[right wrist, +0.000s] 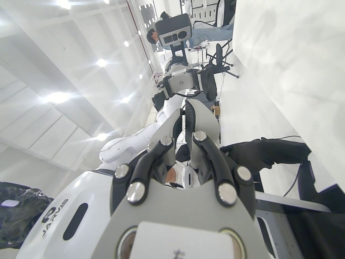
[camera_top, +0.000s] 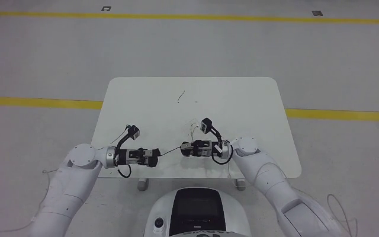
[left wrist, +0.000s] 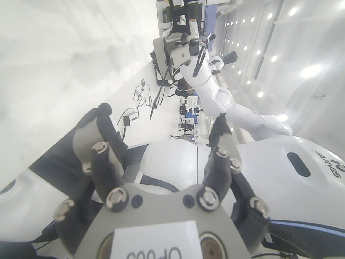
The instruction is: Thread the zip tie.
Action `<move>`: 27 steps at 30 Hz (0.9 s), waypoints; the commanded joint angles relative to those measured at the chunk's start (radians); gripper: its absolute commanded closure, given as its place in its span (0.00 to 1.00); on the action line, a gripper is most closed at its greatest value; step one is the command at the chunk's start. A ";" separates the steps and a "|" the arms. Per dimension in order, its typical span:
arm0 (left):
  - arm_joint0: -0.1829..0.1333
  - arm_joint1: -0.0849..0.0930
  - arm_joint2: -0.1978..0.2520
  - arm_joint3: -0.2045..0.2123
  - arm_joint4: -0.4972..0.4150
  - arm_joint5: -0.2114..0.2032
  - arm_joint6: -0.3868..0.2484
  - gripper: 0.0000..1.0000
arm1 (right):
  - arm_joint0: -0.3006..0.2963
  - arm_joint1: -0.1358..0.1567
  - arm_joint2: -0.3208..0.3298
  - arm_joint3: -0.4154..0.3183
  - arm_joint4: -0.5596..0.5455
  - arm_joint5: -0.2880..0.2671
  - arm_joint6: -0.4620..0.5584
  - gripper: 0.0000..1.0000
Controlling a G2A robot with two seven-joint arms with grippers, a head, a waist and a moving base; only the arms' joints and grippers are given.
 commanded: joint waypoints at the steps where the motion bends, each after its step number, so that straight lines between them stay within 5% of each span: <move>1: 0.000 0.000 0.000 0.000 0.000 0.000 0.000 0.00 | 0.000 0.000 0.000 0.000 0.000 0.000 0.000 1.00; 11: 0.001 0.000 0.001 -0.002 0.000 0.001 0.006 0.00 | -0.002 0.000 0.000 -0.002 -0.001 0.001 -0.007 1.00; 16: -0.003 -0.005 0.032 -0.030 -0.016 0.000 0.017 0.00 | -0.037 0.003 -0.009 -0.064 -0.014 0.003 -0.049 1.00; 27: -0.046 -0.028 0.085 0.029 -0.129 0.000 -0.014 0.00 | -0.067 -0.001 -0.005 -0.120 0.018 -0.019 -0.054 1.00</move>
